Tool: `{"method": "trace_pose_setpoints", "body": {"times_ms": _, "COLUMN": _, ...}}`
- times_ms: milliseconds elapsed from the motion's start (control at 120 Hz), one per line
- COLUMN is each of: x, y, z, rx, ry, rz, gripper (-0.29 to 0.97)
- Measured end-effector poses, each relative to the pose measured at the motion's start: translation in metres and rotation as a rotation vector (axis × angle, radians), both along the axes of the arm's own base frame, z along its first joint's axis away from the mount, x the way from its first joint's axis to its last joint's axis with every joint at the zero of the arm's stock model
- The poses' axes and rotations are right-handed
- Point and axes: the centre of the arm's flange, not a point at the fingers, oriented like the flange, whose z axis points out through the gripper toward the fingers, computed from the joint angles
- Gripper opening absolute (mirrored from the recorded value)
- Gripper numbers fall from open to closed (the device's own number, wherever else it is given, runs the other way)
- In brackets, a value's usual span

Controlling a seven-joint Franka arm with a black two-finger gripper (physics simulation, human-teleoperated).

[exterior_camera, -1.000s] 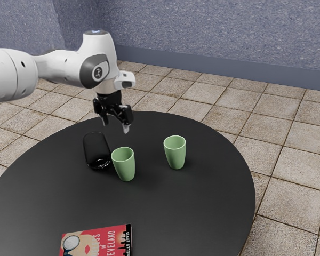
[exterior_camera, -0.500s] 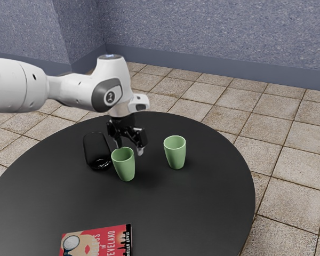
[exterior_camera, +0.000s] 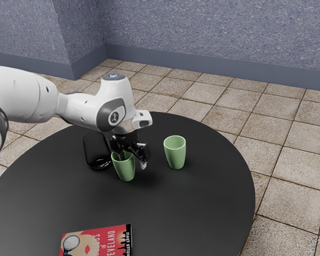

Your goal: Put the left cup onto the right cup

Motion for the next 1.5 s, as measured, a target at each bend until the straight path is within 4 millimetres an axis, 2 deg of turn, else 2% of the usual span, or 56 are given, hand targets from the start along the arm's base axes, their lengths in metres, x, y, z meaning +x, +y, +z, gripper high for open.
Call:
{"method": "trace_pose_setpoints", "body": {"times_ms": 33, "x": 0.001, "y": 0.0, "z": 0.001, "rx": 0.002, "ry": -0.007, "rz": 0.001, "gripper": 0.62}}
{"method": "trace_pose_setpoints", "body": {"times_ms": 183, "x": 0.003, "y": 0.0, "z": 0.009, "rx": 0.008, "ry": -0.03, "rz": 0.0, "gripper": 0.23}}
{"method": "trace_pose_setpoints", "body": {"times_ms": 308, "x": 0.003, "y": -0.001, "z": 0.013, "rx": 0.01, "ry": -0.035, "rz": -0.002, "gripper": 0.06}}
{"method": "trace_pose_setpoints", "body": {"times_ms": 483, "x": 0.001, "y": 0.002, "z": 0.008, "rx": 0.027, "ry": -0.017, "rz": -0.005, "gripper": -0.05}}
{"method": "trace_pose_setpoints", "body": {"times_ms": 817, "x": 0.001, "y": 0.005, "z": 0.018, "rx": 0.039, "ry": -0.024, "rz": 0.004, "gripper": -0.09}}
{"method": "trace_pose_setpoints", "body": {"times_ms": 1050, "x": 0.002, "y": -0.007, "z": 0.074, "rx": 0.049, "ry": -0.079, "rz": -0.016, "gripper": -0.1}}
{"method": "trace_pose_setpoints", "body": {"times_ms": 1383, "x": 0.037, "y": -0.057, "z": 0.171, "rx": 0.118, "ry": -0.149, "rz": -0.1, "gripper": -0.1}}
{"method": "trace_pose_setpoints", "body": {"times_ms": 1500, "x": 0.046, "y": -0.081, "z": 0.186, "rx": 0.136, "ry": -0.153, "rz": -0.131, "gripper": -0.1}}
